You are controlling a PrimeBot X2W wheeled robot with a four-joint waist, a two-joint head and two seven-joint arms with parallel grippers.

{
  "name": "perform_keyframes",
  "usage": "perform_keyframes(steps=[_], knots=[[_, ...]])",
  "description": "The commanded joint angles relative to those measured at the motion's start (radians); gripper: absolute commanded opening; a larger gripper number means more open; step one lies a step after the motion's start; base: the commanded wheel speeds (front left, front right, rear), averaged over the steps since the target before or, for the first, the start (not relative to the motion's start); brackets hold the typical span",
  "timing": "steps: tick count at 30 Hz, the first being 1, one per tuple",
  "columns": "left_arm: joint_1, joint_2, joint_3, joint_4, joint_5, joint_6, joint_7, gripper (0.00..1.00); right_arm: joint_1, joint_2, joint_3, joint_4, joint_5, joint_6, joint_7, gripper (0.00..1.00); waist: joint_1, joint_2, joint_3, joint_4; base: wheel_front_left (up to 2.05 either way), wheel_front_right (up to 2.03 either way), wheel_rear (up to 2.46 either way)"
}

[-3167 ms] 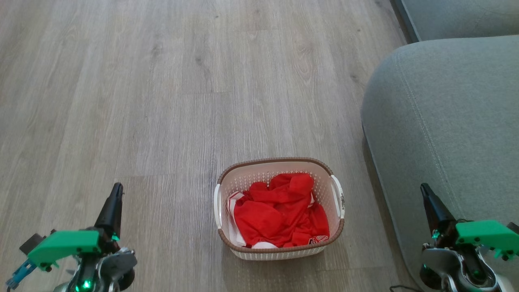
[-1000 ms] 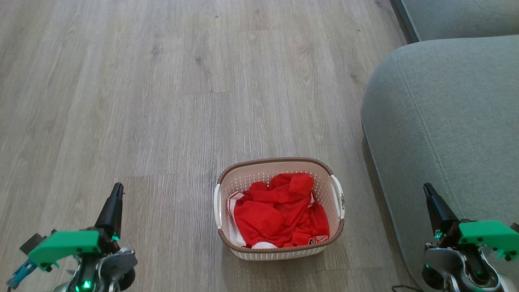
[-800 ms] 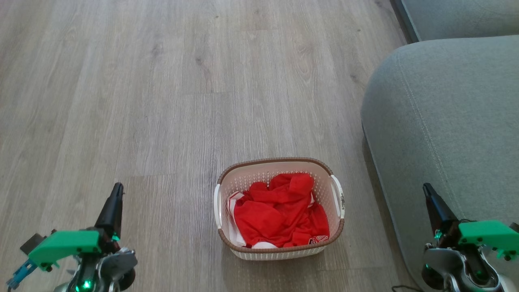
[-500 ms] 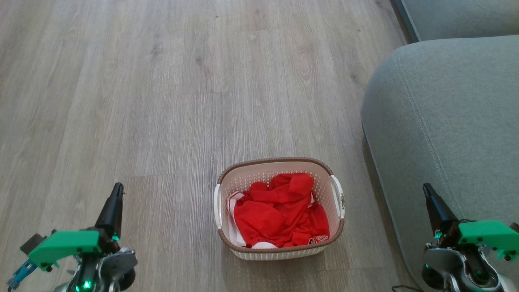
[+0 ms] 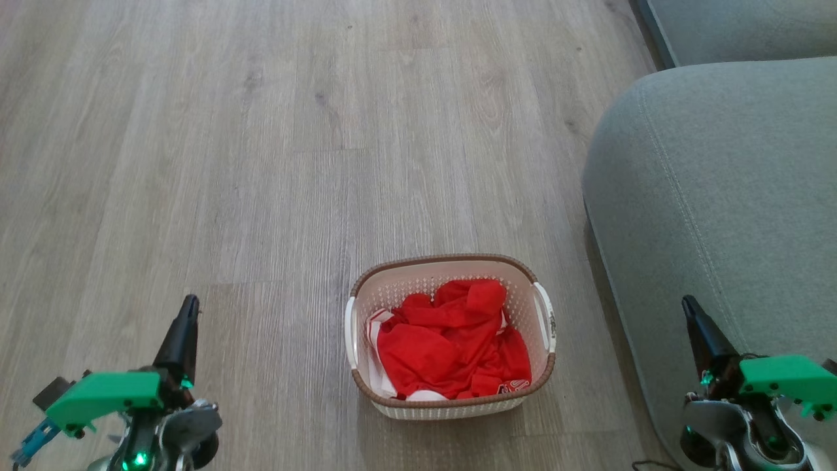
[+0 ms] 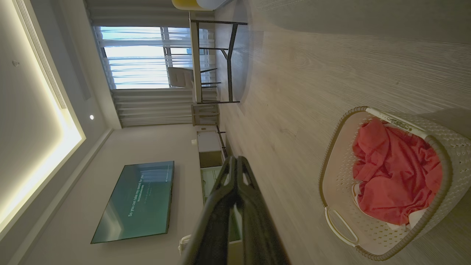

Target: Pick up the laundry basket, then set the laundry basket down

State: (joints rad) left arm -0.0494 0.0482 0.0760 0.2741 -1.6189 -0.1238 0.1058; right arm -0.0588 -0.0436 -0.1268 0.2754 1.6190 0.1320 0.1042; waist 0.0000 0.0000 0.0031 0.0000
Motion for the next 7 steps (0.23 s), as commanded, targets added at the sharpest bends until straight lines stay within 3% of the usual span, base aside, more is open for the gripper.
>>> perform_keyframes(steps=[1,7], knots=[[-0.058,0.004,0.036,-0.029,0.008,-0.007,0.006,0.00,-0.049,-0.010,0.017,-0.031,-0.007,-0.001,0.006,0.00,0.0000,0.0000,0.000,0.000,0.00,0.00,0.00],[-0.058,0.004,0.036,-0.029,0.009,-0.007,0.006,0.00,-0.049,-0.010,0.017,-0.031,-0.007,-0.001,0.006,0.00,0.0000,0.0000,0.000,0.000,0.00,0.00,0.00]])
